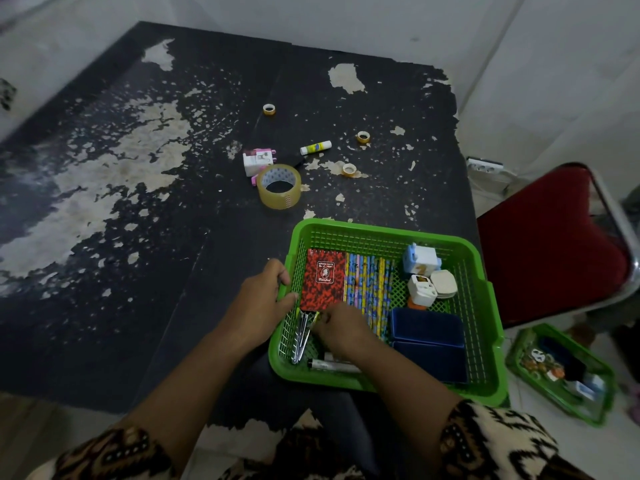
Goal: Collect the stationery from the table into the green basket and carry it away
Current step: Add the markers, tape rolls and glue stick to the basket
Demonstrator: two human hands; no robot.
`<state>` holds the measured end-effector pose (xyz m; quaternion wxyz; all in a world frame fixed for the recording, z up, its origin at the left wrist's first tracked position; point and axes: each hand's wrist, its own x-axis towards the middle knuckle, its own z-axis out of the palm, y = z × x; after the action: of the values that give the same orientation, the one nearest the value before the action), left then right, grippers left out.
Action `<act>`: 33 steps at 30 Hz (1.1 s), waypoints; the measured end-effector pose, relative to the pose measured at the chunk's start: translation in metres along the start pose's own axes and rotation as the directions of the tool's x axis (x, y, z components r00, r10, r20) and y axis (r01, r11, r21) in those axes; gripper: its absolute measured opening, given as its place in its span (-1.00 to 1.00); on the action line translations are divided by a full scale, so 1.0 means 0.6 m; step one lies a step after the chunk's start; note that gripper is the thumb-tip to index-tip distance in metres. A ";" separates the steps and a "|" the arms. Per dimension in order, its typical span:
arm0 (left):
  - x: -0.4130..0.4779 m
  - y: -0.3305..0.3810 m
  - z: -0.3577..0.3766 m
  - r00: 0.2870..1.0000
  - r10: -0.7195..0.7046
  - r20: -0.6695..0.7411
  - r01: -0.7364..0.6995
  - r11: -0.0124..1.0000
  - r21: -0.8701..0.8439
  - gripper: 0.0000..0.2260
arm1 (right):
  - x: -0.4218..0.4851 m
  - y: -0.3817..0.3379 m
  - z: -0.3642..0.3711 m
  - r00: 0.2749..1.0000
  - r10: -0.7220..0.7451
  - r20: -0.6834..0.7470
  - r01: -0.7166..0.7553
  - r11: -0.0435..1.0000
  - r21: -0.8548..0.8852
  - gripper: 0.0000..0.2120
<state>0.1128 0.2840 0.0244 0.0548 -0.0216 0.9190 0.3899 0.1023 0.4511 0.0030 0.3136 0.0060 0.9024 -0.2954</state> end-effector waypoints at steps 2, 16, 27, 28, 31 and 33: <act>0.000 0.001 0.001 1.000 0.006 -0.002 -0.006 1.000 0.002 -0.75 | 0.003 0.003 -0.007 0.999 -0.002 -0.039 0.003 1.000 0.007 -0.75; 0.000 0.002 -0.002 1.000 0.002 0.017 -0.002 1.000 -0.003 -0.76 | 0.034 0.009 -0.054 0.972 0.086 -0.220 -0.072 0.995 0.070 -0.76; 0.001 0.002 -0.004 1.000 -0.002 0.022 0.002 1.000 -0.002 -0.73 | 0.031 0.017 -0.077 0.972 0.012 -0.235 -0.004 1.000 0.031 -0.71; 0.001 0.002 -0.003 1.000 -0.002 0.020 0.002 1.000 -0.002 -0.74 | 0.026 0.018 -0.081 0.979 -0.025 -0.204 0.020 0.999 -0.026 -0.72; 0.001 0.005 -0.002 1.000 -0.004 0.011 0.004 1.000 0.006 -0.75 | 0.007 0.019 -0.071 0.993 -0.090 0.074 0.108 0.952 -0.285 -0.81; 0.001 0.006 -0.001 1.000 0.000 -0.003 0.000 1.000 0.016 -0.75 | -0.005 0.021 -0.054 0.980 -0.095 0.173 0.152 0.922 -0.356 -0.86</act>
<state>0.1119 0.2863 0.0272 0.0536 -0.0220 0.9222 0.3824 0.0891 0.4795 0.0180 0.3581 -0.1324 0.9136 -0.1401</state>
